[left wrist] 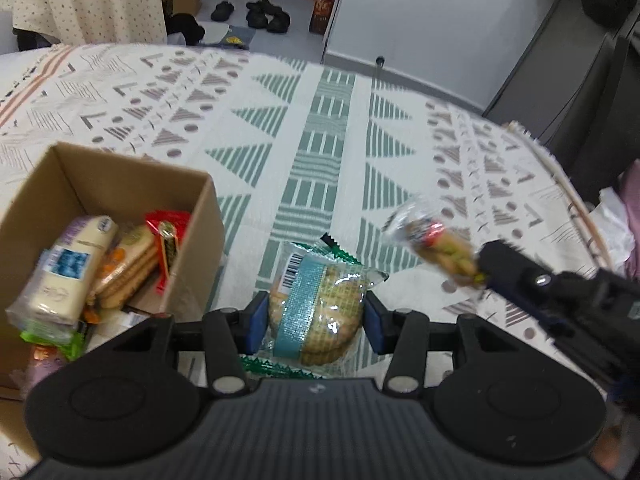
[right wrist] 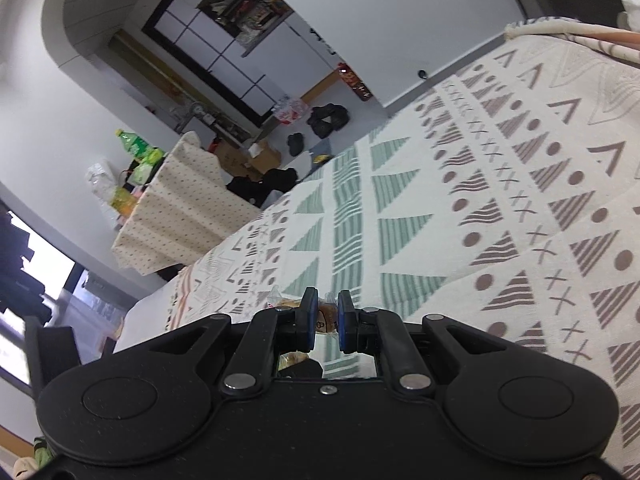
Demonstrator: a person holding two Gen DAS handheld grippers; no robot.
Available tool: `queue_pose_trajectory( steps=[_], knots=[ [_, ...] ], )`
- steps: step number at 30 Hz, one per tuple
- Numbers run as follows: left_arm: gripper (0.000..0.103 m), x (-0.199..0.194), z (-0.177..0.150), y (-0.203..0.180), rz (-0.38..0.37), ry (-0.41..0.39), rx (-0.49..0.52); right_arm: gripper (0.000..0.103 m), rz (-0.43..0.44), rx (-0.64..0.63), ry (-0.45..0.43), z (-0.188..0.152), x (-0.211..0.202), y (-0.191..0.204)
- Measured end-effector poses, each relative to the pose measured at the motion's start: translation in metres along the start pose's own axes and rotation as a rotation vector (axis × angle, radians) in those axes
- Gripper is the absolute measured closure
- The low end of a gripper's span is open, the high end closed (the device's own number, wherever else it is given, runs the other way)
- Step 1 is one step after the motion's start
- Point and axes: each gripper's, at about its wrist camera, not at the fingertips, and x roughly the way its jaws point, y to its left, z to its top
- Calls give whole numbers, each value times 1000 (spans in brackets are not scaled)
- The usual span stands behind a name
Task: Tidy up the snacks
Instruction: 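Carry the bread and peanut pack over the box and open both grippers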
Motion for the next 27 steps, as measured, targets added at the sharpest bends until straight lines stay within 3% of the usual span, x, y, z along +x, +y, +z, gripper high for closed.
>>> queue_pose_trajectory(
  steps=[14, 27],
  knots=[
    [55, -67, 17, 47, -15, -101, -89, 92, 99, -65, 1, -12, -1, 47],
    [55, -76, 18, 129, 50, -95, -200, 92, 113, -180, 91, -46, 28, 97]
  ],
)
